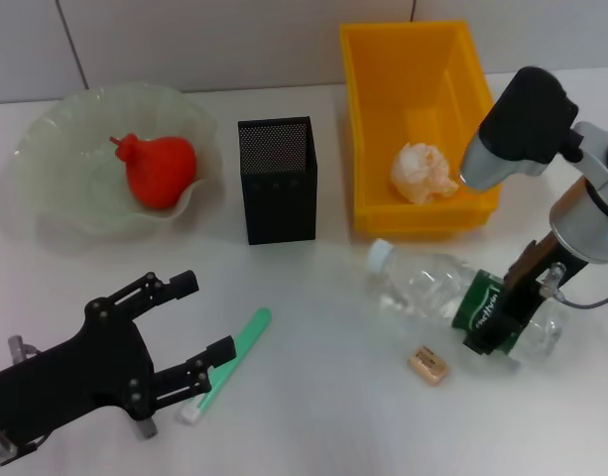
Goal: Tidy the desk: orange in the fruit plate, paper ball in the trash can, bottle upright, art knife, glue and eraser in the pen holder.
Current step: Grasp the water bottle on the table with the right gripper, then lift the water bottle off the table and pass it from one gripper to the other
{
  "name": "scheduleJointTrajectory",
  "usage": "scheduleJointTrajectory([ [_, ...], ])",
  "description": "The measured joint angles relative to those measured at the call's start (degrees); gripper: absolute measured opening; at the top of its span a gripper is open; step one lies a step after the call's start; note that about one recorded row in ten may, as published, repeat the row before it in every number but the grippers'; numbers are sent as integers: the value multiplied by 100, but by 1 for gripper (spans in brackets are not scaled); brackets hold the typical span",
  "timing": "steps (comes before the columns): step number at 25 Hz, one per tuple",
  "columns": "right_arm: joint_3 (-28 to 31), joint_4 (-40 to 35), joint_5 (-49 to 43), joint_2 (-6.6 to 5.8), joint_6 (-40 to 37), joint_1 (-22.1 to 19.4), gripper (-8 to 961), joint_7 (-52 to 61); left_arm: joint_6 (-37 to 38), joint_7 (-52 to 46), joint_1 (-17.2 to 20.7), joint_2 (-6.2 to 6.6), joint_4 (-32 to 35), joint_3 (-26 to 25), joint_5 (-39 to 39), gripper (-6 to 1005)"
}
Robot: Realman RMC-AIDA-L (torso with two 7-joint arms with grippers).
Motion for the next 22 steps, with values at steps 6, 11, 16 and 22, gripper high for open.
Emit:
scheduleJointTrajectory([
  [6,177,-771,571,-5,-73,-549,761,-273,36,-2,-2,4,3,-41,-42,816],
  [11,736,-1443,1505,12,-211,-1092,761,-852,316,-4,-19,-33,-324,-660,-271,815],
  [16,1464,-1528,2945,17,-220,-1623,761,-1864,831,-138,-137,-30,-943,-850,-943,815],
  [22,1836,-993,4299,-5,-251,-1981,761,-3092,1244,-694,-351,-58,-1255,-862,-1181,815],
])
